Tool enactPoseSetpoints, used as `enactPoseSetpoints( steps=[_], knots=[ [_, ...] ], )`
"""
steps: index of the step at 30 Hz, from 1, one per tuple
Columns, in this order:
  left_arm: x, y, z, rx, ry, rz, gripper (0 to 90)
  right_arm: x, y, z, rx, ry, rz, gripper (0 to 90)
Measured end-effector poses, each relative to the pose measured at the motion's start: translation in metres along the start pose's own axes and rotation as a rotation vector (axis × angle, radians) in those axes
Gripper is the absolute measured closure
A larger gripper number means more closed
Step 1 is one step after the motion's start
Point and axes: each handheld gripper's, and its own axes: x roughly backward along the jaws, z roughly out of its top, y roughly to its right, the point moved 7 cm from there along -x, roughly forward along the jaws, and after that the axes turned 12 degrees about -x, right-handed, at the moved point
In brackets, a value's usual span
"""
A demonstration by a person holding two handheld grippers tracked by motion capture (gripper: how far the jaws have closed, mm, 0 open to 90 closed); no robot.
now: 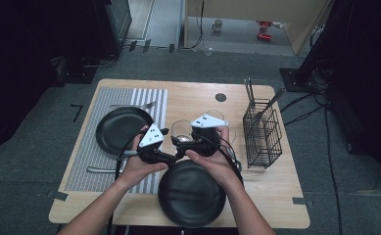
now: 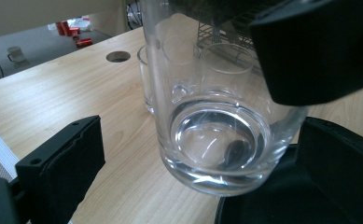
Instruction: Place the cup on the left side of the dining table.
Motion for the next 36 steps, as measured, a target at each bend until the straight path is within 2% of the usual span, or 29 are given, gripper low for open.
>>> enactPoseSetpoints(
  steps=[7,10,18,24,29,36],
  knots=[
    [-0.001,0.0,0.005,-0.015,0.036,-0.032,9.1,-0.003,-0.005,-0.002,0.016,-0.01,0.02,17.8],
    [0.0,0.0,0.007,-0.036,0.046,-0.038,14.2,-0.005,-0.007,-0.003,0.022,-0.014,0.027,17.7],
    [0.002,0.0,0.01,-0.066,0.07,-0.061,15.8,-0.006,-0.011,-0.006,0.04,-0.025,0.047,17.8],
    [0.003,0.002,0.011,-0.072,0.085,-0.076,19.2,-0.006,-0.012,-0.007,0.055,-0.027,0.057,17.8],
    [0.003,0.002,0.01,-0.079,0.087,-0.073,20.9,-0.006,-0.011,-0.008,0.05,-0.025,0.062,17.7],
    [0.001,0.003,0.007,-0.037,0.069,-0.099,20.8,-0.006,-0.011,-0.008,0.052,-0.025,0.051,17.7]
  ],
)
